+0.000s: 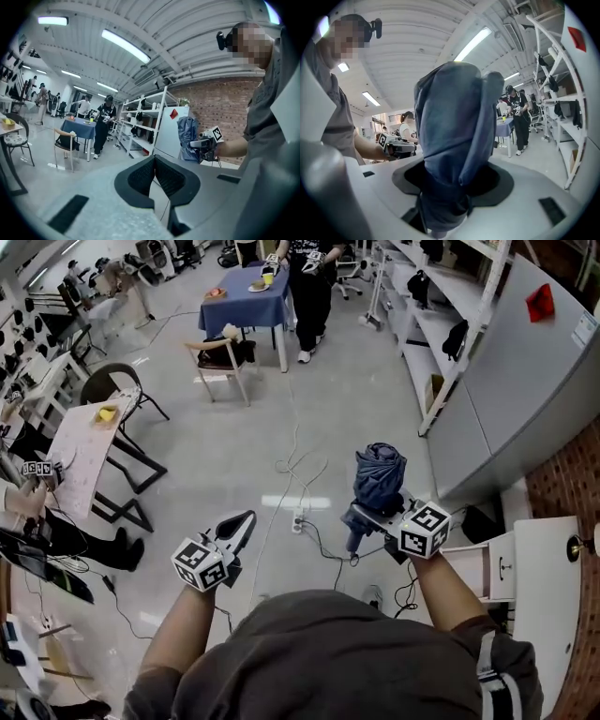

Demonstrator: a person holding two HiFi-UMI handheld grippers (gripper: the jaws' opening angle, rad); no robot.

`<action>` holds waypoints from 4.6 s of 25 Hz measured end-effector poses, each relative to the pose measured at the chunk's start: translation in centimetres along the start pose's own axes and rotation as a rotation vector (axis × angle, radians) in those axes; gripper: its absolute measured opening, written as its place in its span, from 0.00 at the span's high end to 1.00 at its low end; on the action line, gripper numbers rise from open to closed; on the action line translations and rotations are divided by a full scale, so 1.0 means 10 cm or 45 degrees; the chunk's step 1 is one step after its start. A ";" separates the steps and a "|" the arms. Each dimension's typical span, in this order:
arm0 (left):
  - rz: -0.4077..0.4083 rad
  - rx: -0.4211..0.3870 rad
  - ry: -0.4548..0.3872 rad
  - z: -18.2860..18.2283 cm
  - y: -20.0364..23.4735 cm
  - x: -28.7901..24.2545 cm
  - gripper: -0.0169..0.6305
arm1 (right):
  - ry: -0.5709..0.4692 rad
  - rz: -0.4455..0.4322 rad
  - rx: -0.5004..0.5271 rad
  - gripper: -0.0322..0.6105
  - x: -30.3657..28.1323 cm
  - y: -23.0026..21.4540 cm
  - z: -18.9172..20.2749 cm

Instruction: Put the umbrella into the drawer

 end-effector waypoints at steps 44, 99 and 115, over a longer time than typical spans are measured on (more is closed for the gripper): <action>0.934 -0.110 0.720 2.70 -2.96 -6.31 0.96 | 0.639 0.866 -1.152 0.55 3.09 -3.92 7.11; 0.495 0.140 0.414 1.53 -0.87 -3.60 0.96 | 0.708 0.791 -0.951 0.48 1.62 -2.93 4.57; 0.128 0.270 0.149 0.97 0.38 -1.40 0.96 | 0.546 0.165 -0.174 0.71 -0.90 -1.01 1.72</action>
Point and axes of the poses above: the fingertips, and each gripper's own axes: x backward along the fingers, y to its left, z out of its underside, the point moved 2 cm from there along x, backward along the fingers, and after that the axes turned 15 degrees about y, right-handed, at the moved point
